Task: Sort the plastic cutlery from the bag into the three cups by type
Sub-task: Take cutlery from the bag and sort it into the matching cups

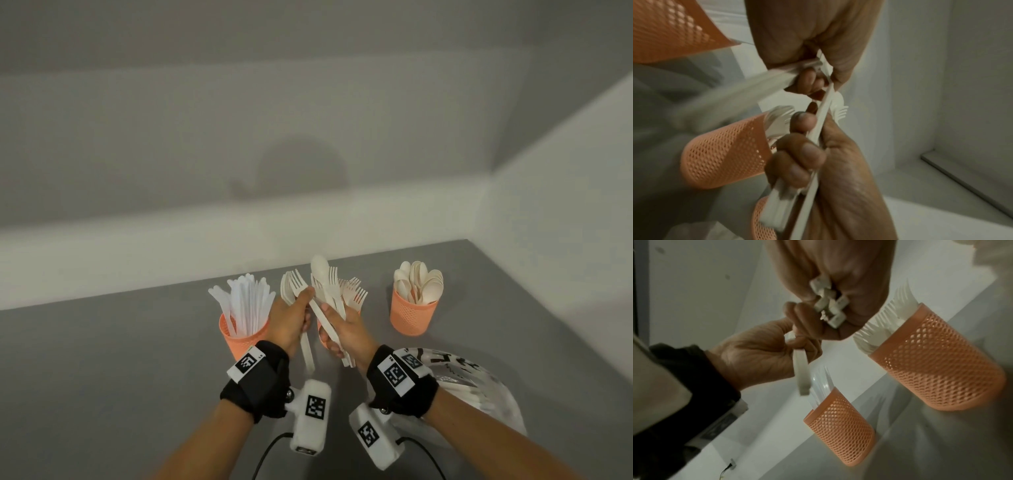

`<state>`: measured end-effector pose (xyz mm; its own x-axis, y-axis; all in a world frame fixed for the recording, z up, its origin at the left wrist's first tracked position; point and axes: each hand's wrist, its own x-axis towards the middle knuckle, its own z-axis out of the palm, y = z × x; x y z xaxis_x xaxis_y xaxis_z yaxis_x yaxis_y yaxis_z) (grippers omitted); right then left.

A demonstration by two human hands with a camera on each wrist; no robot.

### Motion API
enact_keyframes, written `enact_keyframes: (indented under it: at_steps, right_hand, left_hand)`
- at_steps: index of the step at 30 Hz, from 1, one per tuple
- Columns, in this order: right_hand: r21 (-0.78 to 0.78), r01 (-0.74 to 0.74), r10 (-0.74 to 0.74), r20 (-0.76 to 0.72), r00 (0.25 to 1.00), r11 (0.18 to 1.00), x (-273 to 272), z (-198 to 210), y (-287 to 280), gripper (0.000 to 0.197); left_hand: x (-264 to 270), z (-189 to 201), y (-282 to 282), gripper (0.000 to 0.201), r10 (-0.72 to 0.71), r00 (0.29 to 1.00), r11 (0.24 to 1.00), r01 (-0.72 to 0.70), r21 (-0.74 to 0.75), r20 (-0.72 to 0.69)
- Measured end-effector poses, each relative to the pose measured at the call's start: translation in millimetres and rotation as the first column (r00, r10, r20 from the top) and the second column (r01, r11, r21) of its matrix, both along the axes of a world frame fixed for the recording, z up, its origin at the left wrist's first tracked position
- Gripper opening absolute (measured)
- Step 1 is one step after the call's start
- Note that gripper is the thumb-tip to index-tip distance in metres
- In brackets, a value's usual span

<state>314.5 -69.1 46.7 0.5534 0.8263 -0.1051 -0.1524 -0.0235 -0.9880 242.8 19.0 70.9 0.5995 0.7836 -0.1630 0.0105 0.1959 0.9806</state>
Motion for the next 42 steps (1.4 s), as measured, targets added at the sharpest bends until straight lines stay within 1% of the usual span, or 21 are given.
enact_keyframes:
  at_steps: [2, 5, 6, 8, 10, 12, 14, 17, 19, 22, 26, 29, 30, 31, 32, 34, 36, 38, 39, 40, 42]
  right_hand:
    - [0.018, 0.018, -0.018, -0.001, 1.0, 1.0, 0.4, 1.9, -2.8, 0.027]
    - [0.023, 0.082, -0.082, 0.016, 0.997, 0.996, 5.4, 4.1, -5.8, 0.014]
    - [0.002, 0.115, -0.115, 0.053, 0.992, 0.993, 9.1, 3.0, -7.0, 0.011]
    - [-0.009, 0.195, -0.191, 0.167, 0.967, 0.981, 18.3, 0.6, -11.3, 0.014]
    - [0.002, 0.24, -0.234, 0.228, 0.945, 0.971, 27.8, 1.7, -17.3, 0.016]
    - [-0.004, 0.263, -0.256, 0.218, 0.942, 0.965, 35.2, 9.1, -25.1, 0.018]
    - [-0.005, 0.278, -0.27, 0.212, 0.939, 0.961, 42.1, 17.3, -32.1, 0.021]
    - [-0.01, 0.297, -0.29, 0.193, 0.937, 0.955, 53.3, 20.4, -38.5, 0.021]
    - [-0.019, 0.308, -0.301, 0.156, 0.941, 0.951, 57.6, 19.6, -40.3, 0.027]
    - [-0.018, 0.304, -0.3, 0.111, 0.947, 0.953, 58.0, 21.3, -42.0, 0.03]
    - [-0.016, 0.321, -0.317, 0.102, 0.943, 0.947, 57.7, 21.0, -41.3, 0.031]
    - [-0.026, 0.339, -0.335, 0.107, 0.936, 0.94, 58.8, 21.5, -43.4, 0.03]
    - [-0.03, 0.347, -0.342, 0.109, 0.933, 0.937, 59.9, 21.3, -44.1, 0.03]
    - [-0.036, 0.355, -0.35, 0.108, 0.931, 0.934, 61.1, 20.7, -44.9, 0.029]
    - [-0.041, 0.362, -0.356, 0.105, 0.929, 0.931, 61.8, 20.5, -45.5, 0.029]
    - [-0.046, 0.363, -0.358, 0.098, 0.929, 0.93, 62.9, 19.8, -46.6, 0.029]
    - [-0.043, 0.356, -0.351, 0.091, 0.932, 0.934, 62.5, 20.5, -47.8, 0.027]
    - [-0.032, 0.349, -0.344, 0.097, 0.934, 0.937, 62.0, 21.4, -49.1, 0.026]
    - [-0.029, 0.347, -0.342, 0.104, 0.934, 0.938, 61.9, 21.6, -49.6, 0.026]
    - [-0.027, 0.345, -0.34, 0.11, 0.934, 0.938, 61.7, 21.9, -50.0, 0.026]
    - [-0.023, 0.343, -0.339, 0.115, 0.934, 0.939, 61.7, 21.7, -50.3, 0.026]
  left_hand:
    - [3.6, 0.5, 1.2, 0.03, 0.041, 0.999, 0.999, -0.041, -0.029, 0.006]
    - [6.1, 1.6, 4.3, 0.025, 0.114, 0.992, 0.98, -0.104, -0.168, 0.056]
    - [6.4, 2.5, 5.9, 0.025, 0.144, 0.987, 0.971, -0.128, -0.204, 0.067]
    - [5.5, 1.6, 10.3, 0.028, 0.171, 0.984, 0.959, -0.152, -0.238, 0.058]
    - [4.9, -2.4, 14.1, 0.029, 0.136, 0.991, 0.97, -0.132, -0.204, 0.007]
    - [7.0, -6.4, 15.6, 0.026, 0.092, 0.996, 0.981, -0.094, -0.168, -0.016]
    - [13.4, -5.0, 15.6, 0.021, 0.078, 0.997, 0.99, -0.076, -0.121, 0.017]
    - [29.3, 5.7, 15.0, 0.021, 0.063, 0.995, 0.996, -0.068, 0.059, 0.077]
    - [40.9, 15.2, 13.8, 0.02, 0.065, 0.989, 0.983, -0.086, 0.164, 0.129]
    - [59.3, 23.4, 9.3, 0.017, 0.028, 0.983, 0.959, -0.077, 0.271, 0.181]
    - [77.0, 17.9, -1.0, 0.015, -0.048, 0.984, 0.951, -0.007, 0.308, 0.172]
    - [82.8, 4.7, -10.4, 0.009, -0.106, 0.985, 0.964, 0.068, 0.259, 0.137]
    - [83.4, -1.7, -12.3, 0.008, -0.127, 0.987, 0.954, 0.094, 0.286, 0.101]
    - [83.9, -9.0, -13.0, 0.009, -0.145, 0.989, 0.926, 0.125, 0.357, 0.031]
    - [83.6, -16.1, -13.2, 0.011, -0.163, 0.985, 0.88, 0.168, 0.444, -0.048]
    - [81.4, -27.5, -13.1, 0.017, -0.185, 0.966, 0.757, 0.259, 0.6, -0.183]
    - [78.9, -33.1, -14.1, 0.028, -0.182, 0.946, 0.619, 0.322, 0.716, -0.268]
    - [78.7, -34.2, -13.2, 0.038, -0.147, 0.926, 0.489, 0.374, 0.788, -0.348]
    - [79.1, -34.0, -11.4, 0.041, -0.121, 0.912, 0.44, 0.403, 0.803, -0.391]
    - [79.2, -31.7, -10.0, 0.041, -0.092, 0.899, 0.385, 0.43, 0.817, -0.429]
    - [78.7, -27.5, -6.6, 0.034, -0.029, 0.887, 0.226, 0.455, 0.861, -0.461]
